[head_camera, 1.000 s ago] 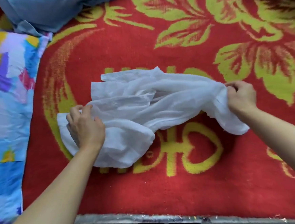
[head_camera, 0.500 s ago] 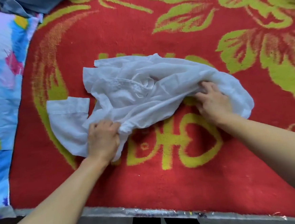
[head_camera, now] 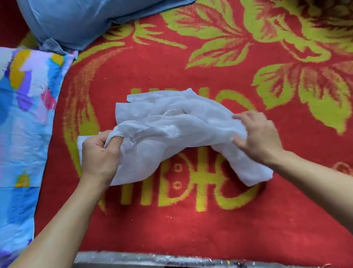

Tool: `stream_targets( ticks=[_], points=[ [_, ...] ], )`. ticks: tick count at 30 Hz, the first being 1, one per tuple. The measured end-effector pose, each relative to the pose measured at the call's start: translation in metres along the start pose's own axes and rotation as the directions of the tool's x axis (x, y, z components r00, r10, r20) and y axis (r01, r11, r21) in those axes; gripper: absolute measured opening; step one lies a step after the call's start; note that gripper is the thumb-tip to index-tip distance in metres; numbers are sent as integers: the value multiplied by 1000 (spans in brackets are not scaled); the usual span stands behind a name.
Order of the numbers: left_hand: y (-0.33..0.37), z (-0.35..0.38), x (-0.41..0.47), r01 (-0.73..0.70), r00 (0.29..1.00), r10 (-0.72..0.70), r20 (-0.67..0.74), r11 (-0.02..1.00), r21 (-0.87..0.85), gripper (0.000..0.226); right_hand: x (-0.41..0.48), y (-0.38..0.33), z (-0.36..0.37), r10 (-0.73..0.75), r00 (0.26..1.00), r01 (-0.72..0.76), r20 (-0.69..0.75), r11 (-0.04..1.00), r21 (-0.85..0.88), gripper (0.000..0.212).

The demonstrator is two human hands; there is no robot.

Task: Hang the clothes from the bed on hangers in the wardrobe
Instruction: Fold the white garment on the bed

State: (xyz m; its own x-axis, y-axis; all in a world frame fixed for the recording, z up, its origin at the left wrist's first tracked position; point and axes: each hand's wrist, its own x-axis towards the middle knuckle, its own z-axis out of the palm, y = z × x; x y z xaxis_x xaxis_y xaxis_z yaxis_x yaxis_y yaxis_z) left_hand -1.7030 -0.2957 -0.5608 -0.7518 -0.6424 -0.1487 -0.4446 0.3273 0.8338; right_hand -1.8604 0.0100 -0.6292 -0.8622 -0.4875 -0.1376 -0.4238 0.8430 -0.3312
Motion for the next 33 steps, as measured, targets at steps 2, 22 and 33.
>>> stream_targets(
  ticks=[2,22,33],
  points=[
    [19,-5,-6,-24,1000,24,-1,997,-68,44,-5,-39,11,-191,982,188,7,973,134,58],
    [-33,82,-91,-351,737,-49,674,825,443,59,-186,82,39,827,413,-759,381,81,646,20],
    [88,289,-93,-892,351,370,860,410,188,76,-268,84,6,297,953,-271,-55,920,282,65]
  ],
)
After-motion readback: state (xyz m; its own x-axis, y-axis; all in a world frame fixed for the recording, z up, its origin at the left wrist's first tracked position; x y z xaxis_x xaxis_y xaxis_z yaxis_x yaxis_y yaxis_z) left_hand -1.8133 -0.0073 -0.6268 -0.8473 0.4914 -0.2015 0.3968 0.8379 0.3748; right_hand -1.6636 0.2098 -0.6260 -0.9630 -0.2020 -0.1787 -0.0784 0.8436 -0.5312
